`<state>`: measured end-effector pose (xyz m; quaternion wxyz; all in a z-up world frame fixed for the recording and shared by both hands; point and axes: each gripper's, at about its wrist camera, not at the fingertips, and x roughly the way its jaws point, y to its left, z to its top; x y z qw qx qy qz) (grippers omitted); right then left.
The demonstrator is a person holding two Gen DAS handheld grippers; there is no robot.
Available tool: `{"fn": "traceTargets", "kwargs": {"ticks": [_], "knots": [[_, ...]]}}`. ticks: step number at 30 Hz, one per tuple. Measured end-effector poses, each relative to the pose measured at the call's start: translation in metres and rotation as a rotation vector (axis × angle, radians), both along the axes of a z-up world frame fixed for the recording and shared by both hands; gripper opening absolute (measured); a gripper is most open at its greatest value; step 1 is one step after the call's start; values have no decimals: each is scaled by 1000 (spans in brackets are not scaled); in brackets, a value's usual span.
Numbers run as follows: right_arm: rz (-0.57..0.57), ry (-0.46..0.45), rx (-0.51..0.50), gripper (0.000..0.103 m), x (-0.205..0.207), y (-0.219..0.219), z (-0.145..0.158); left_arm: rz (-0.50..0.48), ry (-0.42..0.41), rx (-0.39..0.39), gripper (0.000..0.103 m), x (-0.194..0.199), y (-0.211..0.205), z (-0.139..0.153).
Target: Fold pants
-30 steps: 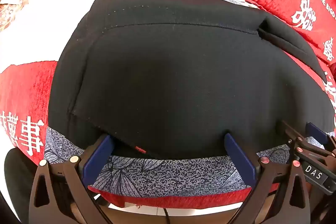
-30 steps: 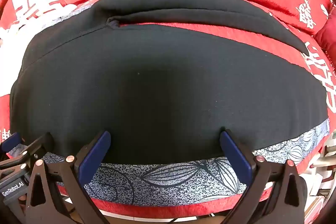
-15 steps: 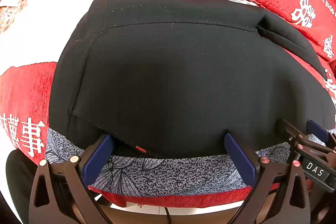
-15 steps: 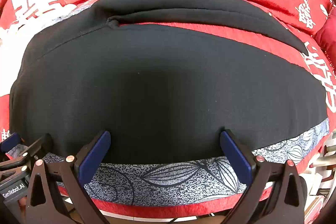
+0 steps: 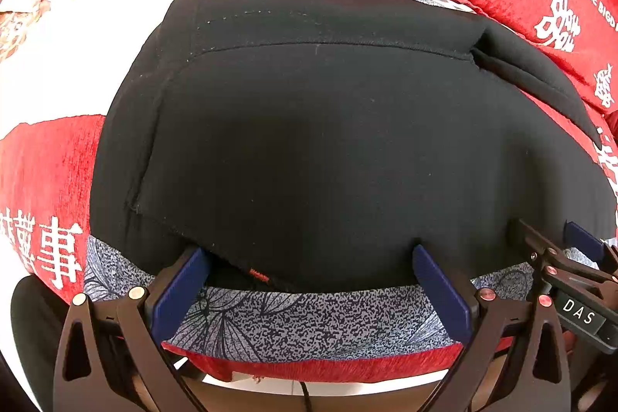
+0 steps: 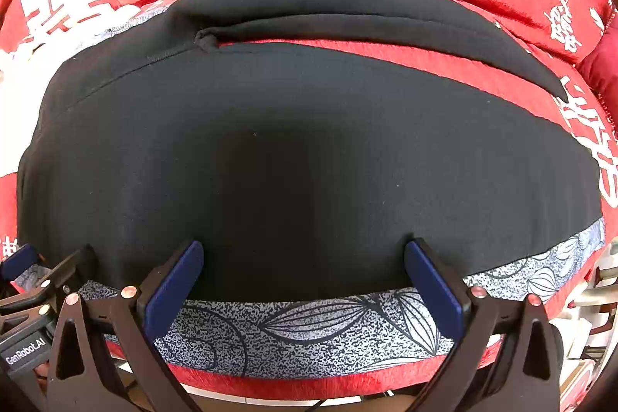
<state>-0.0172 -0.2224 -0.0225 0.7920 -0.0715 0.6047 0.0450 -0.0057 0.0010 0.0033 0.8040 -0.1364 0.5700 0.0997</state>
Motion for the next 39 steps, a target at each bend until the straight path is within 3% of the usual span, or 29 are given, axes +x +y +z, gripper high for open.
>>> {"fn": "traceTargets", "kwargs": {"ticks": [10, 22, 39], "knots": [[25, 52, -4, 103, 13, 4, 3, -25, 23, 41, 103, 8, 5, 14], [148, -103, -31, 103, 6, 37, 44, -61, -94, 121, 103, 15, 7, 57], [167, -138, 4, 103, 39, 54, 61, -23, -108, 125, 103, 42, 28, 72]]}}
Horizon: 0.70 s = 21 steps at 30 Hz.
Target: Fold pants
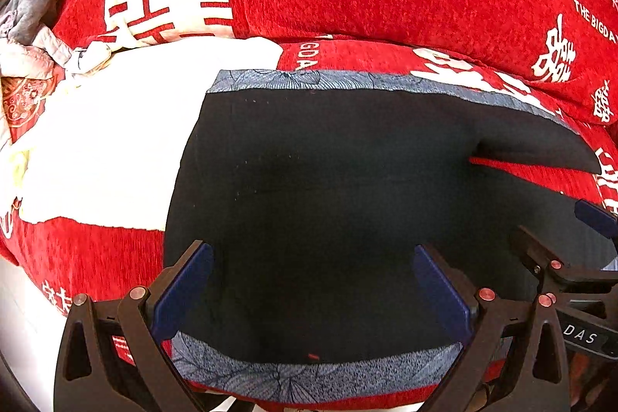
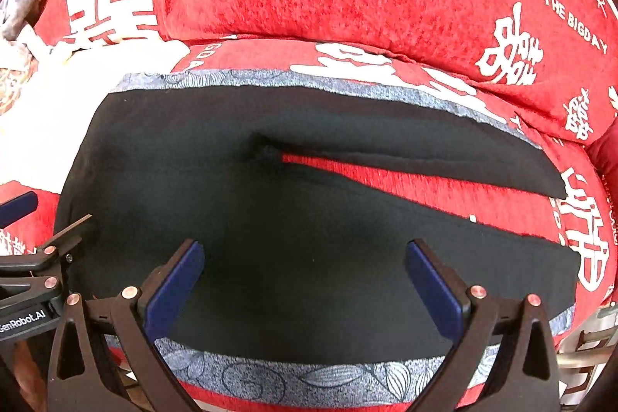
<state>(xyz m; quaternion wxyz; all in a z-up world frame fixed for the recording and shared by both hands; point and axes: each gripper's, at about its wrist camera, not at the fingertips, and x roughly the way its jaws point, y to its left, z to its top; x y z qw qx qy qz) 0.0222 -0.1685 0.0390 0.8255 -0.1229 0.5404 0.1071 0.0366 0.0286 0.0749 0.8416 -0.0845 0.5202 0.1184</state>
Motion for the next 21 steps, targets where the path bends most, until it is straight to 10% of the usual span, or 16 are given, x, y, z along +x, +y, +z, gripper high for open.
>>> {"fn": "traceTargets", "kwargs": {"ticks": [21], "knots": [[1, 27, 1, 103, 71, 31, -17, 37, 64, -10, 103, 66, 30, -26]]}}
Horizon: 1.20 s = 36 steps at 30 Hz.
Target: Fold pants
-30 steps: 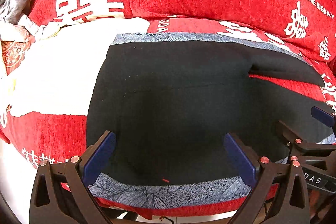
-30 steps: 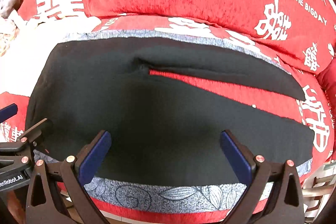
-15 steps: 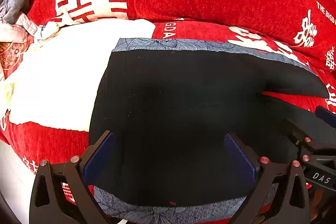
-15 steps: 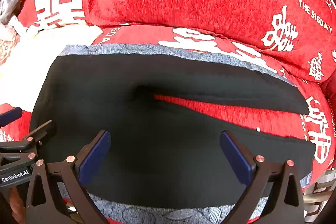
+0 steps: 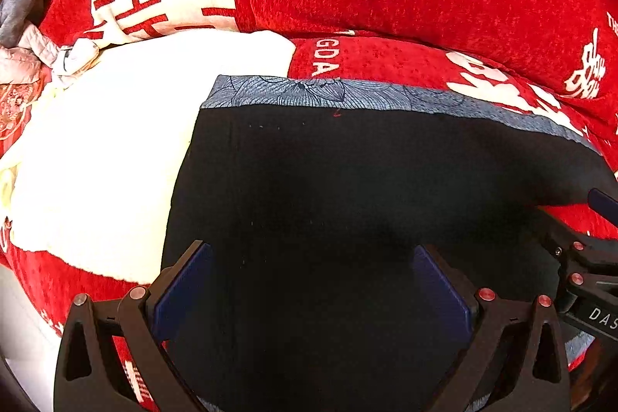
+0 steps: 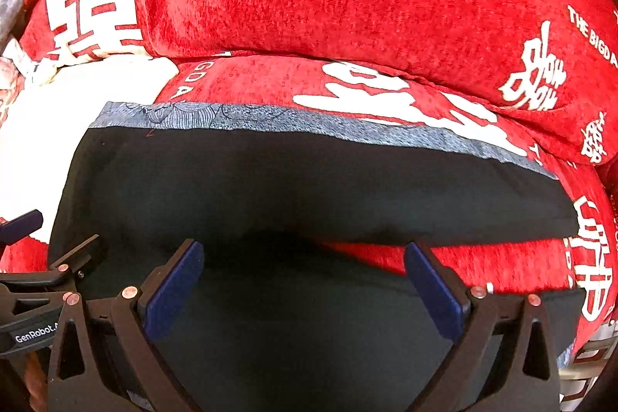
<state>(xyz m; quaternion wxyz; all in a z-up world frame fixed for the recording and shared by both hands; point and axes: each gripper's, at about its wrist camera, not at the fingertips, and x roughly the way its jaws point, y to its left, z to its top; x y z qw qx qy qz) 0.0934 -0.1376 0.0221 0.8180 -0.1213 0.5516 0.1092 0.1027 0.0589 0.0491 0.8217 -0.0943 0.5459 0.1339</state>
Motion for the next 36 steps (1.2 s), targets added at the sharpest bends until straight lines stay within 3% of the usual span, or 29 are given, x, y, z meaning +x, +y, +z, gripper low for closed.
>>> {"fn": "traceTargets", "kwargs": {"ticks": [7, 14, 18, 23, 25, 28, 32, 36], "knots": [[-5, 17, 5, 103, 25, 12, -12, 15, 27, 7, 103, 23, 9, -11], [7, 83, -29, 103, 52, 21, -46, 52, 89, -30, 103, 54, 26, -35], [0, 93, -64, 103, 58, 0, -58, 47, 107, 9, 103, 56, 36, -41], [-73, 79, -67, 103, 72, -44, -56, 88, 99, -38, 103, 51, 58, -40], [10, 74, 18, 103, 79, -43, -46, 87, 85, -45, 103, 48, 60, -37], [279, 124, 132, 103, 91, -16, -38, 57, 81, -76, 103, 46, 57, -35], [569, 174, 105, 103, 107, 28, -53, 20, 70, -91, 103, 43, 48, -31], [700, 278, 123, 103, 124, 57, -78, 17, 72, -114, 103, 39, 47, -33]]}}
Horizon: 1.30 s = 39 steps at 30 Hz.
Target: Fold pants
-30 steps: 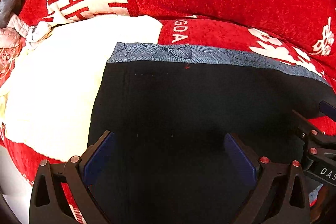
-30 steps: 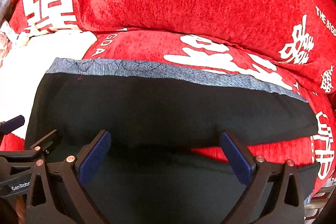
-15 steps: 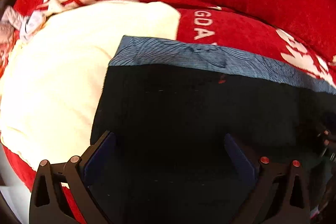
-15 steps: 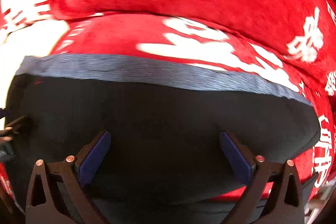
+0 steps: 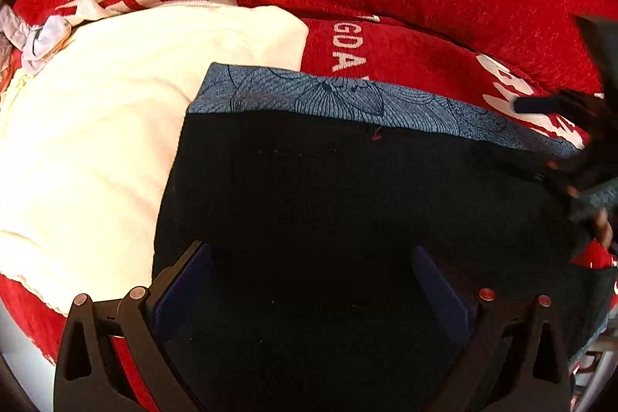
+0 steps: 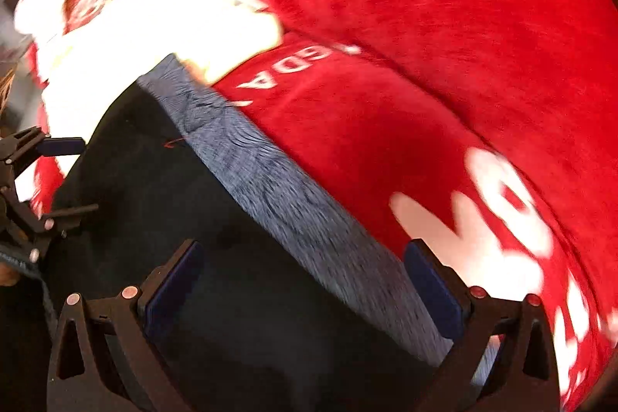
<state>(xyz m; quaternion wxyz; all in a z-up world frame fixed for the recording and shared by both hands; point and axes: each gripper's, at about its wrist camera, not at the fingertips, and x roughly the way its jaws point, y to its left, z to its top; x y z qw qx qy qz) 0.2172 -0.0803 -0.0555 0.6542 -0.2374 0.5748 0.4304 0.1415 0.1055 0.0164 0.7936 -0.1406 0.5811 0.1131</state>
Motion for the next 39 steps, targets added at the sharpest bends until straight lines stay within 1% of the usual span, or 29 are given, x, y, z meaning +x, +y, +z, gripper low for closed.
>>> {"fn": "traceTargets", "kwargs": {"ticks": [3, 4, 5, 6, 7, 8, 11, 12, 15, 18, 22, 24, 26, 27, 28, 29, 30, 32, 34, 37, 39], "knots": [[81, 69, -20, 97, 1, 14, -22, 3, 5, -7, 103, 2, 1, -4], [86, 55, 16, 95, 1, 15, -20, 0, 3, -4, 103, 3, 1, -3], [95, 74, 34, 89, 1, 16, -19, -2, -2, -3, 103, 5, 1, -3], [97, 86, 55, 73, 1, 16, -16, -1, -6, -6, 103, 6, 2, -2], [104, 111, 78, 45, 0, 16, -12, 1, -12, -14, 103, 8, 3, -1], [111, 124, 83, 38, -4, 17, -10, 6, -16, -21, 103, 9, 4, 0], [143, 50, 59, 25, -17, 22, 0, 30, -32, -77, 103, 18, 12, 7], [145, 15, 53, 10, -20, 22, 5, 44, -42, -117, 103, 21, 16, 11], [144, -74, 90, 10, -31, 18, 31, 90, -62, -213, 103, 33, 28, 20], [166, -151, 112, 9, -52, 15, 49, 139, -73, -253, 103, 53, 37, 28], [181, -238, 99, 9, -64, 18, 58, 219, 0, -325, 103, 85, 42, 17], [184, -276, 101, 9, -70, 15, 62, 249, 36, -326, 103, 92, 39, 10], [186, -310, 97, 9, -78, 17, 64, 260, 84, -295, 103, 97, 30, -2], [186, -327, 93, 8, -82, 20, 64, 262, 94, -284, 101, 98, 28, -7], [183, -338, 90, 8, -85, 19, 64, 268, 97, -271, 76, 97, 23, -8], [176, -349, 87, 8, -87, 20, 65, 268, 106, -249, 48, 95, 20, -10], [168, -356, 86, 7, -90, 20, 66, 262, 104, -257, 44, 91, 18, -8], [149, -369, 87, 7, -94, 19, 70, 268, 42, -287, 26, 80, 19, 2], [129, -378, 96, 7, -99, 17, 75, 265, 5, -298, 20, 63, 18, 14], [104, -404, 114, 7, -113, 12, 89, 255, -66, -320, 19, 37, 17, 37], [80, -411, 127, 7, -125, 6, 101, 233, -117, -316, 19, 20, 13, 55]]}}
